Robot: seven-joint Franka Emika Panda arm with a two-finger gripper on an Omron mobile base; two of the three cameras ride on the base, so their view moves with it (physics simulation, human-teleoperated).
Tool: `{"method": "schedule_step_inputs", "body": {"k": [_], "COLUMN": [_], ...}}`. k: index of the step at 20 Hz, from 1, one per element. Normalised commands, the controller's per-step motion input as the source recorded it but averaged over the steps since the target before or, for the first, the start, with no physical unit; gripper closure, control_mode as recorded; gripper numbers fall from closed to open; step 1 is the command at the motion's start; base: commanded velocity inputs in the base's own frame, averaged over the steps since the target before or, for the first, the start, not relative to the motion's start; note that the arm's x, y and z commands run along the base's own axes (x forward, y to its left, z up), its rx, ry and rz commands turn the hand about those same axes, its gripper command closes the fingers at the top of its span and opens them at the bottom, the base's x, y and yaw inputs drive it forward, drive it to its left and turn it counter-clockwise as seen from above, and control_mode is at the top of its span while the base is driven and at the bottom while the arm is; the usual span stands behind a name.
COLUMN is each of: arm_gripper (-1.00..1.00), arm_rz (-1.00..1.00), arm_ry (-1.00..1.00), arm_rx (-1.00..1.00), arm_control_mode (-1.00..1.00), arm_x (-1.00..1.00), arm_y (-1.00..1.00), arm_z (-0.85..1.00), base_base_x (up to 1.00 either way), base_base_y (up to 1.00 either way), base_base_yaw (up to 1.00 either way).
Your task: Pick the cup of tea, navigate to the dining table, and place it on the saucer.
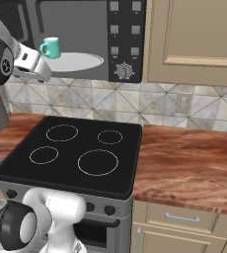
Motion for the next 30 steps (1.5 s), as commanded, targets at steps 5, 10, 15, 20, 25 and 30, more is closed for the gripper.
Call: {"method": "schedule_step_inputs", "body": {"k": [5, 10, 15, 20, 25, 30], "arm_gripper": [-1.0, -1.0, -1.0, -1.0, -1.0, -1.0], "arm_rz": [0.0, -0.03, -0.05, -0.02, 0.0, 0.0], "arm_ry": [-0.33, -0.26, -0.05, 0.08, 0.02, 0.0], "arm_rx": [0.16, 0.09, -0.02, -0.13, -0.18, -0.15], "arm_control_mode": [-1.0, -1.0, -1.0, -1.0, -1.0, -1.0], "arm_x": [-0.04, 0.14, 0.6, 0.32, 0.04, 0.16], "arm_y": [0.39, 0.7, 0.58, 0.31, 0.15, -0.03], "arm_z": [0.3, 0.22, 0.07, 0.4, 0.11, -0.58], "base_base_x": [0.0, 0.0, 0.0, 0.0, 0.0, 0.0], "base_base_y": [0.0, 0.0, 0.0, 0.0, 0.0, 0.0], "base_base_yaw": [0.0, 0.0, 0.0, 0.0, 0.0, 0.0]}}
